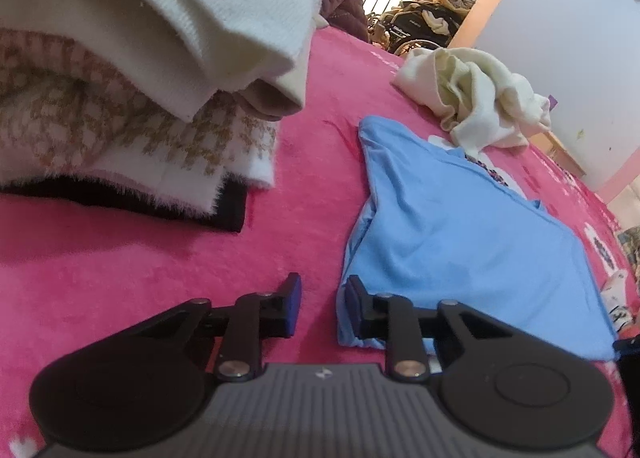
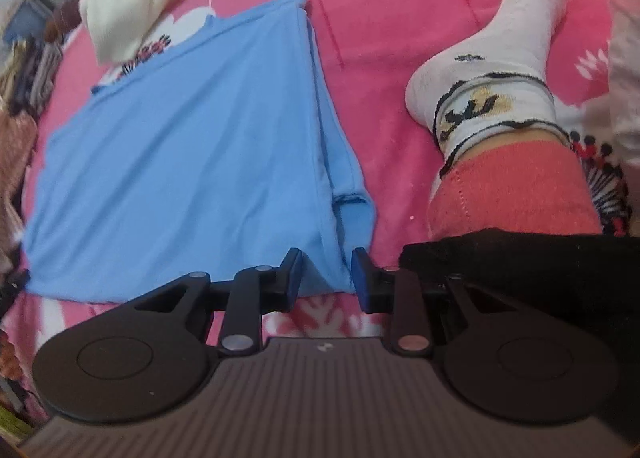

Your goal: Fold clothes

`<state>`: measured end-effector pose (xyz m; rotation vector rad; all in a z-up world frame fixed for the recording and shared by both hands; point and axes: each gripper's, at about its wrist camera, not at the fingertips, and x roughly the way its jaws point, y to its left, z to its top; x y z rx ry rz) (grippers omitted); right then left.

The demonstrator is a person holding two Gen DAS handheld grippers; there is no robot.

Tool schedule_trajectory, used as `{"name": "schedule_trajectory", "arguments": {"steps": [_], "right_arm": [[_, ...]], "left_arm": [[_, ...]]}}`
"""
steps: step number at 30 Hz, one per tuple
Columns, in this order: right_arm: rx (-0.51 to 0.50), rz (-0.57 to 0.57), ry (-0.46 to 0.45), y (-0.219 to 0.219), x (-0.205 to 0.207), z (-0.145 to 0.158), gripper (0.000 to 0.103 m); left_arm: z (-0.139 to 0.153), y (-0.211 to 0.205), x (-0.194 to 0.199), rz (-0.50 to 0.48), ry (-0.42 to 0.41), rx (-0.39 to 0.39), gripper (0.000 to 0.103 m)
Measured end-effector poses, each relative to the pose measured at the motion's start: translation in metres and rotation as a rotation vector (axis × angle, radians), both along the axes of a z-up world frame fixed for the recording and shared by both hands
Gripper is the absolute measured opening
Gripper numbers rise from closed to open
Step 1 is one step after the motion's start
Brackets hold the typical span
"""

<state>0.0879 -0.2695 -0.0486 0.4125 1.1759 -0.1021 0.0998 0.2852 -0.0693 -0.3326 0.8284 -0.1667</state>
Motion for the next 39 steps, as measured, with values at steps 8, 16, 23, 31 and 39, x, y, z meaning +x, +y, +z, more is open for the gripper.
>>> {"name": "schedule_trajectory", "arguments": {"steps": [8, 16, 23, 31, 39], "right_arm": [[-0.201, 0.149, 0.044, 0.018, 0.010, -0.010, 0.014], [-0.395, 0.180, 0.064, 0.030, 0.009, -0.008, 0.012], [-0.597, 0.199, -0.074, 0.052, 0.008, 0.031, 0.018], [-0.816, 0.216, -0.118, 0.066, 0.019, 0.052, 0.018], [-0.565, 0.179, -0.157, 0.069, 0.007, 0.070, 0.018]], "left_arm": [[-0.002, -0.002, -0.002, -0.011, -0.031, 0.047, 0.020], [0.002, -0.010, -0.004, -0.038, -0.060, 0.134, 0.022], [0.009, -0.010, -0.009, -0.031, -0.086, 0.199, 0.026], [0.017, -0.009, -0.013, -0.033, -0.116, 0.261, 0.026], [0.024, -0.018, -0.009, -0.074, -0.134, 0.218, 0.030]]}}
